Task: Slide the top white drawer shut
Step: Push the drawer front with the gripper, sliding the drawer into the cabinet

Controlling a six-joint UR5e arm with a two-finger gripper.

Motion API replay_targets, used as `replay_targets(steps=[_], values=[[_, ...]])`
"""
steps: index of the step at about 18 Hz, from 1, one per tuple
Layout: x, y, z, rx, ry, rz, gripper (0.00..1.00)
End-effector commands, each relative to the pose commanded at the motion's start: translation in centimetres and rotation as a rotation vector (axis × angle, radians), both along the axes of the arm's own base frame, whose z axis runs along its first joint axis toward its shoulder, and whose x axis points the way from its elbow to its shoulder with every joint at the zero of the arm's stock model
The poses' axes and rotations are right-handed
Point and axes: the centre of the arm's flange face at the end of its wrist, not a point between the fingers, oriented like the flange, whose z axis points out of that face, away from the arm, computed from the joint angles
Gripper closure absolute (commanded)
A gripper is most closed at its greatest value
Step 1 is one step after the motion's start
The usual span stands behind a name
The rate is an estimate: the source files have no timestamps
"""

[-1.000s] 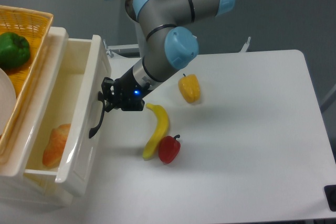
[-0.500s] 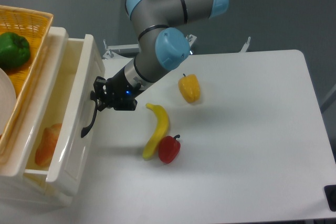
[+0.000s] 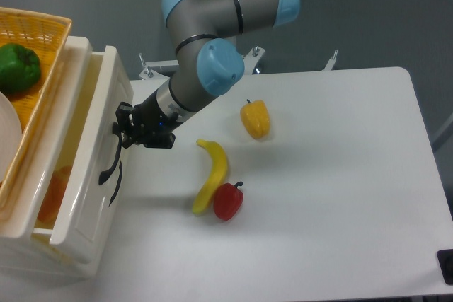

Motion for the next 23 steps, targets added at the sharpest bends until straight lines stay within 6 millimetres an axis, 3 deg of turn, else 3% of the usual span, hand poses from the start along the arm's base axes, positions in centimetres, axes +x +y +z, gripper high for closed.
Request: replay_targets(steps=[23], values=[[2.4, 1.2, 0.1, 0.012, 0.000, -0.039, 1.00]])
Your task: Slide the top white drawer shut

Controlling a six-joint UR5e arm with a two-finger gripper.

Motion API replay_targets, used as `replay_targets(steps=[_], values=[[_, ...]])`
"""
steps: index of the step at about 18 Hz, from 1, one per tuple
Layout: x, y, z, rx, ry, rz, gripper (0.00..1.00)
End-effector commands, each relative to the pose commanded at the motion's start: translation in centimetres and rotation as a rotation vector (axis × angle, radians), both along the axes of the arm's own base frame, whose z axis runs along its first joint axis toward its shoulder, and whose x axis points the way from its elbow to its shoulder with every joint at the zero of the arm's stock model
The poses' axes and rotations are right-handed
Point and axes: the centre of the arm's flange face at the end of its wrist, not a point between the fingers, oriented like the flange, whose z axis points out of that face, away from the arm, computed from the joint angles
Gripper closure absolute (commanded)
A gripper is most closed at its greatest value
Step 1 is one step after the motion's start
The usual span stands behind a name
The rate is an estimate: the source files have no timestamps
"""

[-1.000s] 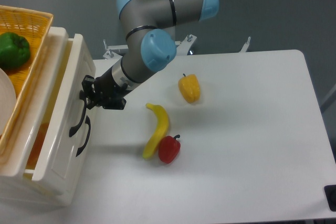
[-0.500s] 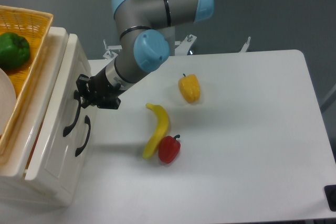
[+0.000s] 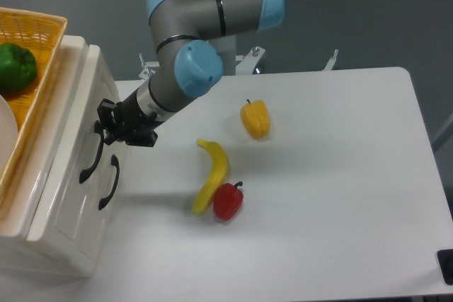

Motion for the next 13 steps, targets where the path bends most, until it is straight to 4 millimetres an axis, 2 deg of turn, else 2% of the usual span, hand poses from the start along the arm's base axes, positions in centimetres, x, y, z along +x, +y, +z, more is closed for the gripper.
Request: replay_targets(steps=[3, 9, 11, 13], values=[[-0.1, 0.1, -0.2, 0.003, 0.004, 0.000, 1.00], [-0.9, -0.1, -0.3, 0.001, 0.010, 0.008, 0.80], [-1.6, -0.4, -0.2, 0.001, 0.014, 0.020, 0.71], [-2.3, -0.7, -0.2, 0.001, 0.016, 0.032, 0.66]])
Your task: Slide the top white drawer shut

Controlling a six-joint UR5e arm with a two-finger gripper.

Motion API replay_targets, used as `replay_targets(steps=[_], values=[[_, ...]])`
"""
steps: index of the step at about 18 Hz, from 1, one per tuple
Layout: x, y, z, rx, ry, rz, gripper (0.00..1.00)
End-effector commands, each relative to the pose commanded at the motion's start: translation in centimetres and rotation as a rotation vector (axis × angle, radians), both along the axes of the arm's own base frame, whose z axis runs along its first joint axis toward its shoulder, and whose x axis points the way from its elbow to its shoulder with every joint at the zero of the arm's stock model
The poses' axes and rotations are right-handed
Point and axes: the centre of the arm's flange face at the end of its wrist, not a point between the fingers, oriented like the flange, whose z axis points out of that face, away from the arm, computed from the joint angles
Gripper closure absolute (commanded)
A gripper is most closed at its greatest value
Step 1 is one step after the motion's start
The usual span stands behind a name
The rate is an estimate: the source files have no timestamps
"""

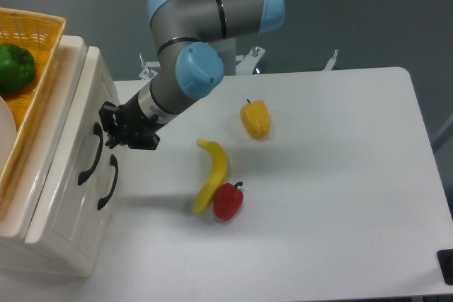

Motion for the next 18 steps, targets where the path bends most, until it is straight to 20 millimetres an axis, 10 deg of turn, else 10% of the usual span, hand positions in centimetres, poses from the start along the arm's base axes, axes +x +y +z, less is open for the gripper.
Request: replay_targets(steps=[3, 4, 5, 18], values=[[-2.0, -1.0, 0.5, 0.001, 0.012, 0.032, 0.48], [-2.6, -1.4, 1.1, -0.007, 0.036, 0.039, 0.04], [-3.6, -2.2, 1.9, -0.018, 0.072, 0.054, 0.00], [-16.2, -12.8, 5.2, -0.133, 0.336, 0.183, 0.00]])
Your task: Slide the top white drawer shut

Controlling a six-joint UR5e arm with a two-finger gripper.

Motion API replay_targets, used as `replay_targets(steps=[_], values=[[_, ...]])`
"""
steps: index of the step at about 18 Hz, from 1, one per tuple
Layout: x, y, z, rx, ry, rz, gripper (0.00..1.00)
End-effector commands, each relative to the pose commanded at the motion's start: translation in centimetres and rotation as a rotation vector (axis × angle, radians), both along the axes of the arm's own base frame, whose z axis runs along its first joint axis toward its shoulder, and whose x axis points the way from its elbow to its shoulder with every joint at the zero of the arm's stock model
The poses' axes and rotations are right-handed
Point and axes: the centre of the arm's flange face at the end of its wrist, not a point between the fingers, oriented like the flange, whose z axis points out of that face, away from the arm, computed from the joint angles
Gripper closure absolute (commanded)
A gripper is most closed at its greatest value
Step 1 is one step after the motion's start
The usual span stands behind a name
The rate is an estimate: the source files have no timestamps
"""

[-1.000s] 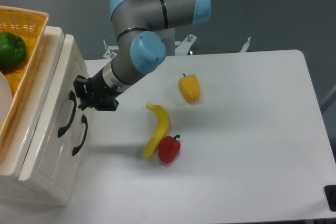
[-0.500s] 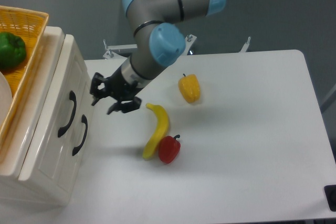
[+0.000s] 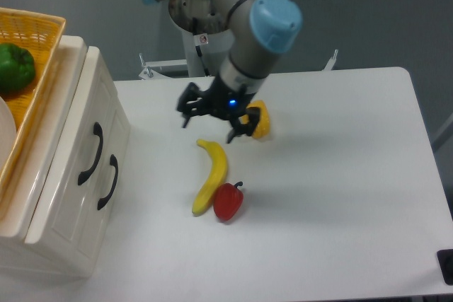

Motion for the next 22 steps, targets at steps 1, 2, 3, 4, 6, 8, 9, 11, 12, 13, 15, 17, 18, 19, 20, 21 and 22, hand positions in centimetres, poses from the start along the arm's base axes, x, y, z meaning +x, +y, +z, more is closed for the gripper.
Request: replay_targets(steps=[1, 2, 3, 4, 6, 8, 9, 11, 12, 13, 15, 17, 18, 19, 20, 21, 22], values=[[-1.1, -0.9, 0.1, 0.007, 0.011, -0.003, 0.00], [-2.1, -1.9, 0.1, 0.013, 0.020, -0.005, 0.00], [-3.0, -2.7, 0.1, 0.015, 0.027, -0.004, 0.00], [-3.9, -3.4, 0.1, 0.016, 0.037, -0.008, 0.00], [-5.3, -4.6, -0.2, -0.020, 0.070, -0.042, 0.00], [-6.7, -5.8, -0.8, -0.053, 0.092, -0.081, 0.00], [-7.5, -6.5, -1.1, -0.061, 0.101, -0.096, 0.00], [-8.7, -7.4, -1.2, -0.081, 0.132, -0.161, 0.00], [-9.5, -8.1, -1.4, -0.104, 0.147, -0.193, 0.00], [-10.0, -8.5, -1.7, -0.131, 0.160, -0.229, 0.00], [-10.8, -8.9, -2.2, -0.171, 0.181, -0.283, 0.00], [-11.7, -9.2, -2.4, -0.182, 0.189, -0.295, 0.00], [-12.7, -9.6, -2.7, -0.182, 0.187, -0.292, 0.00], [-13.2, -9.6, -2.8, -0.180, 0.191, -0.307, 0.00], [-13.9, -9.8, -3.2, -0.176, 0.191, -0.330, 0.00], [-14.4, -10.3, -3.3, -0.171, 0.197, -0.358, 0.00], [-14.9, -10.4, -3.3, -0.165, 0.204, -0.397, 0.00]])
